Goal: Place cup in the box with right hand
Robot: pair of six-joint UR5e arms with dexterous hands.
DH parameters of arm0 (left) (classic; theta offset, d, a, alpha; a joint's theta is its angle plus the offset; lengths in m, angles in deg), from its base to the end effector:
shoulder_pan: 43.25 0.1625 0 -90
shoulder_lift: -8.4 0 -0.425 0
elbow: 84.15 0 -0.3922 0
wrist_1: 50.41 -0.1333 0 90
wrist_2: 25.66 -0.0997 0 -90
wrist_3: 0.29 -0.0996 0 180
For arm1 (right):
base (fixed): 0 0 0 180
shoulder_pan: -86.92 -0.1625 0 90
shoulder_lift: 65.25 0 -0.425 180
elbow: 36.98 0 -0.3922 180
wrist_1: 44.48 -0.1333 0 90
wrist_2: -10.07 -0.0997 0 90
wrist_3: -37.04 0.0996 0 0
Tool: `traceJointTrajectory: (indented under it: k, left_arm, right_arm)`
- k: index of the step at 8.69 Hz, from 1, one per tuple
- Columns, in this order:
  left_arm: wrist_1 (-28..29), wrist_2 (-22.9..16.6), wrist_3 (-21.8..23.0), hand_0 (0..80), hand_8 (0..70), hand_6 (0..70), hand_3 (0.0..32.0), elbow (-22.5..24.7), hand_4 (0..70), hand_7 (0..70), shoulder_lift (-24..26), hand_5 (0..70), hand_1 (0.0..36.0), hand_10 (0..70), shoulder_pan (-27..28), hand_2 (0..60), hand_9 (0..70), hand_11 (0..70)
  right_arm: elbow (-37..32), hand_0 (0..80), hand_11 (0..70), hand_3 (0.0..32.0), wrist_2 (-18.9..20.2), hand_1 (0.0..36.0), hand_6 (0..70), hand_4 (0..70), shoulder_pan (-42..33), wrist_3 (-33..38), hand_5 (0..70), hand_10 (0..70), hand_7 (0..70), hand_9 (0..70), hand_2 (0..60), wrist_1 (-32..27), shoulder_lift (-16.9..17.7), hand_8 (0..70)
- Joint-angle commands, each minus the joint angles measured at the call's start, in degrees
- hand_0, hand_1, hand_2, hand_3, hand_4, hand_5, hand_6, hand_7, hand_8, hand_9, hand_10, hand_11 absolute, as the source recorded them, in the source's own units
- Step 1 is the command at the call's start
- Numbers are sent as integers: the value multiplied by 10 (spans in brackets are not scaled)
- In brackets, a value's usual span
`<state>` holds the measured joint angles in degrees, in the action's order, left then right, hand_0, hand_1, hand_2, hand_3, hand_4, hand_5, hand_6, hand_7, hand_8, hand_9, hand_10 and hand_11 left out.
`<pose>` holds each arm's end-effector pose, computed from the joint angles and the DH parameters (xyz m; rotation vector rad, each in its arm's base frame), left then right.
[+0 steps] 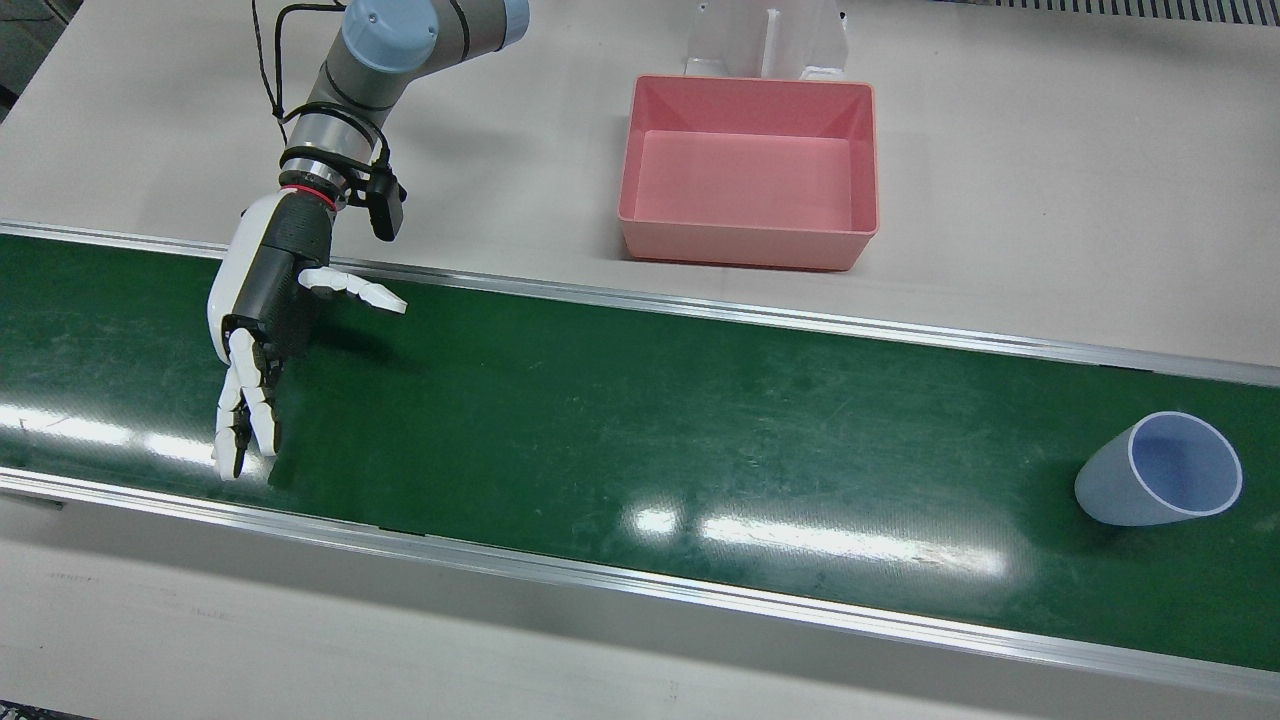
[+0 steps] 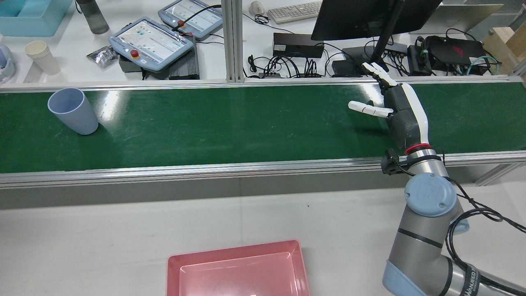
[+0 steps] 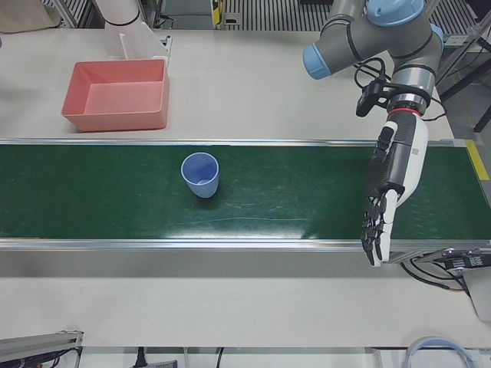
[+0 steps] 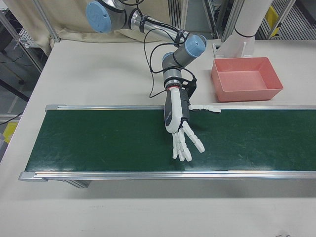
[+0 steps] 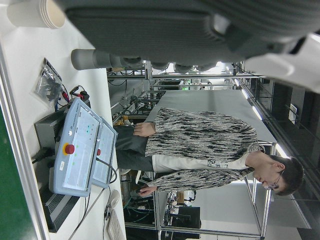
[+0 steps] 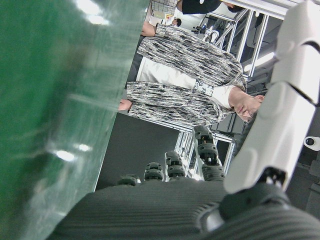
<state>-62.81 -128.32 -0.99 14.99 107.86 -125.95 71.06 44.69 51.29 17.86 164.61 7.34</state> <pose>-0.0408 -0.5587 0.5452 -0.3377 2.1358 -1.9092 -0.2923 -0.4744 0.4334 0.2874 -2.1666 2.0394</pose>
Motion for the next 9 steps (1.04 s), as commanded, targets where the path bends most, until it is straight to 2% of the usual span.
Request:
traceJointTrajectory:
  k: [1,4,9]
  left_arm:
    - [0,0,0,0,0,0,0,0,0,0,0,0,0,0,0,0,0,0]
    - [0,0,0,0,0,0,0,0,0,0,0,0,0,0,0,0,0,0]
    - [0,0,0,0,0,0,0,0,0,0,0,0,0,0,0,0,0,0]
  right_arm:
    - [-1,456,0,0,-1,136,43,14,6,2,36,0,147,75,128,-2,5,34]
    - [-1,437,0,0,-1,126,46,9,6,10,34,0,151,77,136,-3,12,37]
    - [4,464,0,0,1,149,48,46,6,9,39,0,166,78,142,-2,6,39]
